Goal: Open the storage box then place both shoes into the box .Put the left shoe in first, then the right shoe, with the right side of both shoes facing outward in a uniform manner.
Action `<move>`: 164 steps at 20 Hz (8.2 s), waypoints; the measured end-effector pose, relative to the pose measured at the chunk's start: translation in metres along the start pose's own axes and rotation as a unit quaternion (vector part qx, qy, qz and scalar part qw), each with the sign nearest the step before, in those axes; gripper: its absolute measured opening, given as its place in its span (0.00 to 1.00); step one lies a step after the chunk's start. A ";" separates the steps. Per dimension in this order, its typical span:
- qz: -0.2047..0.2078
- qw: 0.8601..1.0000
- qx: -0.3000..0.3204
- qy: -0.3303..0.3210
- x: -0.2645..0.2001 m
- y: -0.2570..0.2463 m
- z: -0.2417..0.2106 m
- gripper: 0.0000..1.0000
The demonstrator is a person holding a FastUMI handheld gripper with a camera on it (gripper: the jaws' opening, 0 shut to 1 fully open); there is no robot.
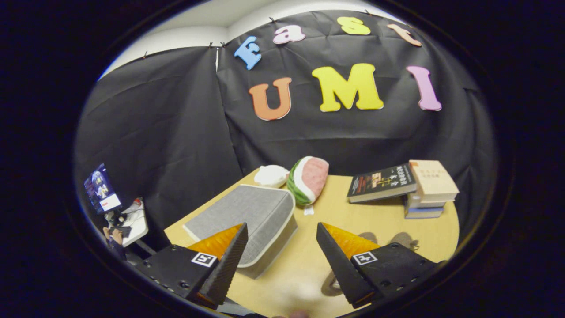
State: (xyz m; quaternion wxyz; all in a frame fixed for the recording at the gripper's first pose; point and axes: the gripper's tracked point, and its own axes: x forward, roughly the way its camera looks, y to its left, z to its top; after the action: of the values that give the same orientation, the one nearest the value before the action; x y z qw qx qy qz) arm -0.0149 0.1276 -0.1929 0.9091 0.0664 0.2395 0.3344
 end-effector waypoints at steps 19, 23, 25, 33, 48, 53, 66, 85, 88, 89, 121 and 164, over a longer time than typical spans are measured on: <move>0.224 0.927 0.228 0.196 0.062 0.047 -0.083 0.96; 0.250 0.921 0.207 0.214 0.062 0.062 -0.085 0.92; 0.264 0.919 0.206 0.208 0.061 0.068 -0.077 0.82; 0.291 0.919 0.191 0.183 0.045 0.083 -0.041 0.67; 0.276 0.957 0.031 0.087 0.051 0.188 0.081 0.74; 0.280 0.957 -0.012 0.076 0.070 0.245 0.099 0.74; 0.218 0.972 -0.046 0.073 0.136 0.318 0.084 0.87; -0.119 0.990 -0.046 -0.063 -0.028 0.088 0.092 0.92; -0.181 0.981 -0.014 -0.062 -0.066 0.031 0.078 0.94; -0.201 0.978 -0.002 -0.061 -0.075 0.012 0.073 0.95; -0.304 0.925 0.137 0.182 0.028 -0.198 -0.156 0.39; -0.202 0.925 0.307 0.099 0.151 0.121 -0.006 0.00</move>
State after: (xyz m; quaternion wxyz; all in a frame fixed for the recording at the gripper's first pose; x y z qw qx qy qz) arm 0.0128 0.3165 -0.2233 0.8638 0.2591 0.4280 0.0587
